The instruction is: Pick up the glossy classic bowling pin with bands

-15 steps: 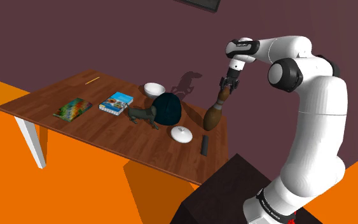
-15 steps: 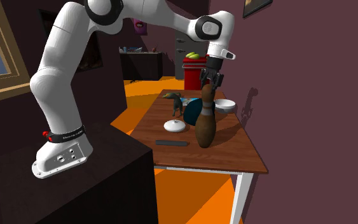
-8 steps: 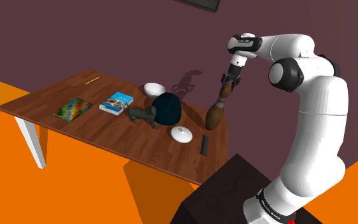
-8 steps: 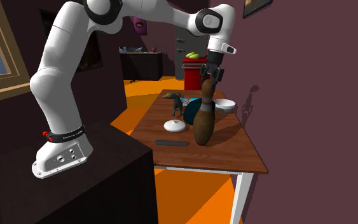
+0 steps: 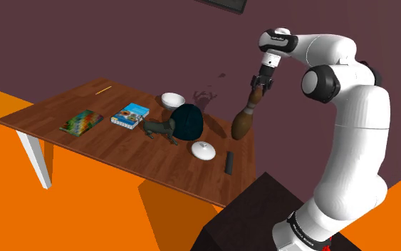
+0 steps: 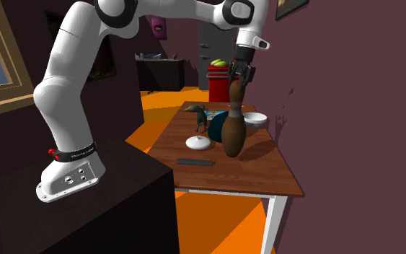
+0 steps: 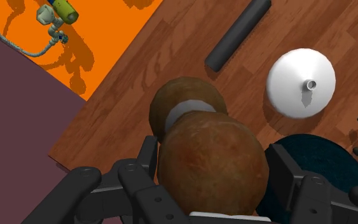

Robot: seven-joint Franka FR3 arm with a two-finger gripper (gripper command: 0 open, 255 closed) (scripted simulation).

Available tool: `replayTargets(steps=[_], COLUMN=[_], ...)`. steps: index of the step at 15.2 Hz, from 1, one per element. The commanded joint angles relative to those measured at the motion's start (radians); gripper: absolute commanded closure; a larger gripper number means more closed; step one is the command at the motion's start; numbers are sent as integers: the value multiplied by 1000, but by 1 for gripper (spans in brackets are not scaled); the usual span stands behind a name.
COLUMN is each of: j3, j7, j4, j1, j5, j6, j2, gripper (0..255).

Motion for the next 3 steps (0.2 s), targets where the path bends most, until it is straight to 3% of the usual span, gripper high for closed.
replayTargets(steps=[1,3], j3=[0,0], j7=[2,2], j4=[32,35], j1=[-5,-5], j5=[1,1], j6=[-28,-30], j2=[2,2], gripper=[255,255])
